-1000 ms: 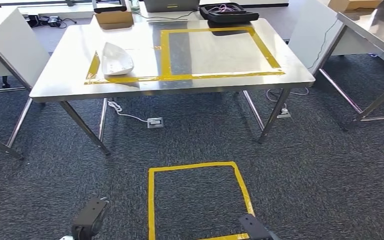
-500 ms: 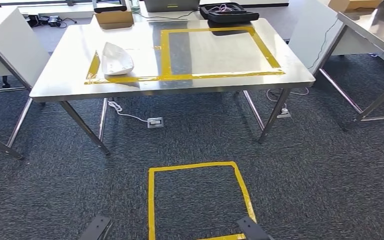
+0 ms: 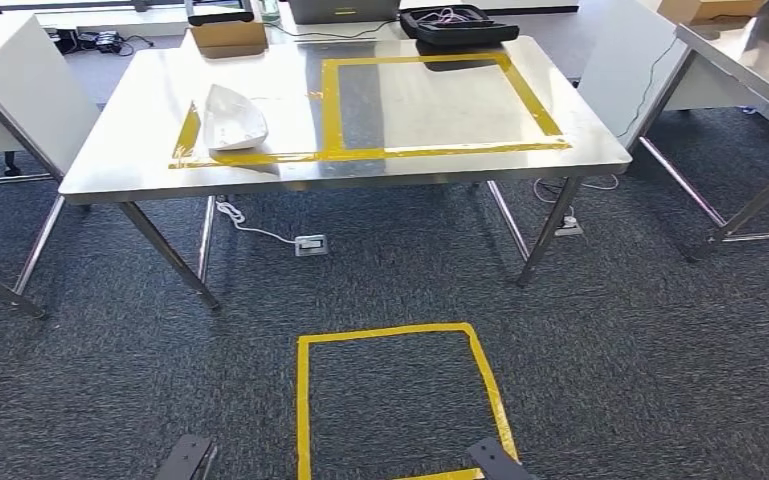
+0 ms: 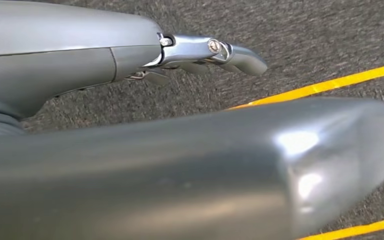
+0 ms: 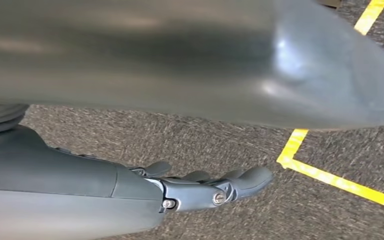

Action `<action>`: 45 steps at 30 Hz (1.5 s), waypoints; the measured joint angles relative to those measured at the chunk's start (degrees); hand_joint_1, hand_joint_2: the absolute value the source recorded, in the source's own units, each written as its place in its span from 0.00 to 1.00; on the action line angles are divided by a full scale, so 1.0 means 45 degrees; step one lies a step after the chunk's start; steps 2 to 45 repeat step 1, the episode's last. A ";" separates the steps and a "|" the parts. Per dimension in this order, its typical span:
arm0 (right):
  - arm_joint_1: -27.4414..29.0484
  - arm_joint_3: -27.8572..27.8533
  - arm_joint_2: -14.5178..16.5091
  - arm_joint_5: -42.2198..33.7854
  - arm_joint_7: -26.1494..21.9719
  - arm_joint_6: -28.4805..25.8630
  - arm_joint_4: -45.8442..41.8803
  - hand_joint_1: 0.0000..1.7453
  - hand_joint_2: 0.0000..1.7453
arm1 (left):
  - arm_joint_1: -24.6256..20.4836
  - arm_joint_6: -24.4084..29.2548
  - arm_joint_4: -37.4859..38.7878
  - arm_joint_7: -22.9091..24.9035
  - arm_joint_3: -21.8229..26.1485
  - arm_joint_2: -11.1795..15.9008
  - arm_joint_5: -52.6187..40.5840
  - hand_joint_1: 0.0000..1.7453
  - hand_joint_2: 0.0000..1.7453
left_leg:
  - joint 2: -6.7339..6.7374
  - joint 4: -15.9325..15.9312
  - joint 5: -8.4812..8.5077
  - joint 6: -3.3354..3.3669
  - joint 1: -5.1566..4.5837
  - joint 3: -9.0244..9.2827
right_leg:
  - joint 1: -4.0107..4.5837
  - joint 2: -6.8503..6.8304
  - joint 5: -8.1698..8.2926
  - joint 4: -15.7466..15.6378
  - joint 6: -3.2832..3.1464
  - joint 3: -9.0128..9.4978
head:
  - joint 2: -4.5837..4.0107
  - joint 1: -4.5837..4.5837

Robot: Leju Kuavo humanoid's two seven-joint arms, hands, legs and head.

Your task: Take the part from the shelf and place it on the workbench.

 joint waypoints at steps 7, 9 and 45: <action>0.0000 0.0013 0.0001 0.0005 0.0008 0.0007 0.0000 0.00 0.00 | 0.0002 -0.0036 0.0010 0.0038 0.0021 -0.0003 0.0001 0.00 0.00 | 0.0000 0.0000 0.0000 0.0000 0.0000 0.0000 | 0.0000 0.0000 0.0000 0.0000 0.0000 0.0000 | 0.0000 0.0000; 0.0000 0.0013 0.0001 0.0005 0.0008 0.0007 0.0000 0.00 0.00 | 0.0002 -0.0036 0.0010 0.0038 0.0021 -0.0003 0.0001 0.00 0.00 | 0.0000 0.0000 0.0000 0.0000 0.0000 0.0000 | 0.0000 0.0000 0.0000 0.0000 0.0000 0.0000 | 0.0000 0.0000; 0.0000 0.0013 0.0001 0.0005 0.0008 0.0007 0.0000 0.00 0.00 | 0.0002 -0.0036 0.0010 0.0038 0.0021 -0.0003 0.0001 0.00 0.00 | 0.0000 0.0000 0.0000 0.0000 0.0000 0.0000 | 0.0000 0.0000 0.0000 0.0000 0.0000 0.0000 | 0.0000 0.0000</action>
